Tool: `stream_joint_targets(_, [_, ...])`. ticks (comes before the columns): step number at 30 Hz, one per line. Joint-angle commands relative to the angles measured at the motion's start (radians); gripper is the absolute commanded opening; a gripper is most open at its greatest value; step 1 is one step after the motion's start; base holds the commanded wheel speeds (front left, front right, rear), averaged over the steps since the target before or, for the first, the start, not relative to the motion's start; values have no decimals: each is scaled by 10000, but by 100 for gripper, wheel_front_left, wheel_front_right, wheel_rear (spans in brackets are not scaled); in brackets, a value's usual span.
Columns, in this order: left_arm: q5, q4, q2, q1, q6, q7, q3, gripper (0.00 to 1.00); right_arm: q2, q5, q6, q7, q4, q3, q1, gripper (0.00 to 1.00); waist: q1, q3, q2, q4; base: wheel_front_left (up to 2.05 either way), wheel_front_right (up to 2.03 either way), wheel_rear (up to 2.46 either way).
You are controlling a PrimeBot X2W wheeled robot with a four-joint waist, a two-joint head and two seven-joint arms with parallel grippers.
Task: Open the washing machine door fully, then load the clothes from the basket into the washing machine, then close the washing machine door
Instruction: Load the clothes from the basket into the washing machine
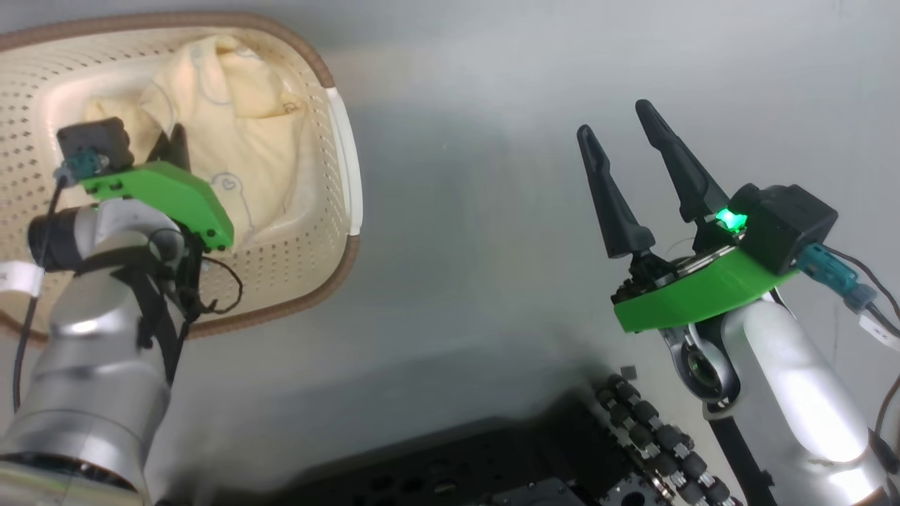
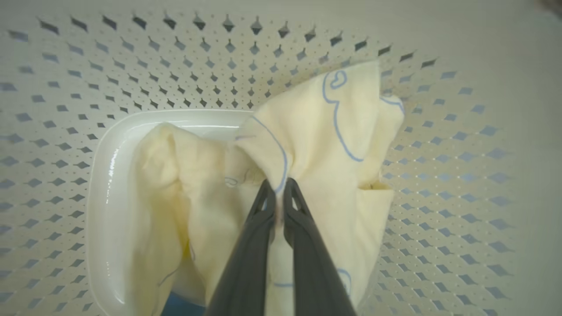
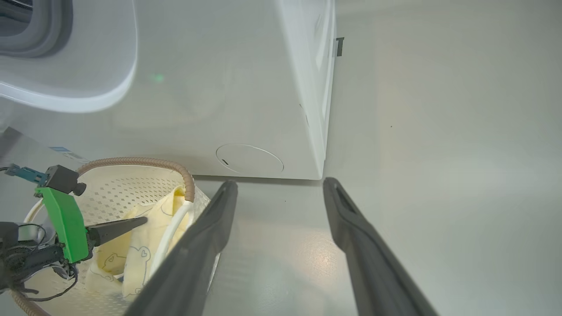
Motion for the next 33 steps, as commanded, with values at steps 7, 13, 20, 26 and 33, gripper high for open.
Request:
stream_joint_targets(7, [-411,-1460,146,1378,6,-497,-102,0,-240,2,-27,-67,45,75,474,100,-1,-1248,0,492,0,0,0])
stream_joint_targets(13, [-123,-3713,315,2654,5,-519,530,0,-383,46,-27,-67,225,102,732,100,-1,-2308,0,779,0,0,0])
stream_joint_targets(20, [678,-5936,173,4387,114,-521,1538,0,-522,126,-27,-67,462,200,1098,100,-1,-3591,0,948,0,0,0])
stream_joint_targets(26, [1315,-7545,-28,5625,207,-522,2317,0,-558,175,-27,-67,634,302,1477,100,-1,-4737,0,974,0,0,0])
stream_joint_targets(33, [1776,-8839,-166,6685,220,-522,3017,0,-598,262,-27,-67,767,279,1909,100,-1,-5808,0,943,0,0,0])
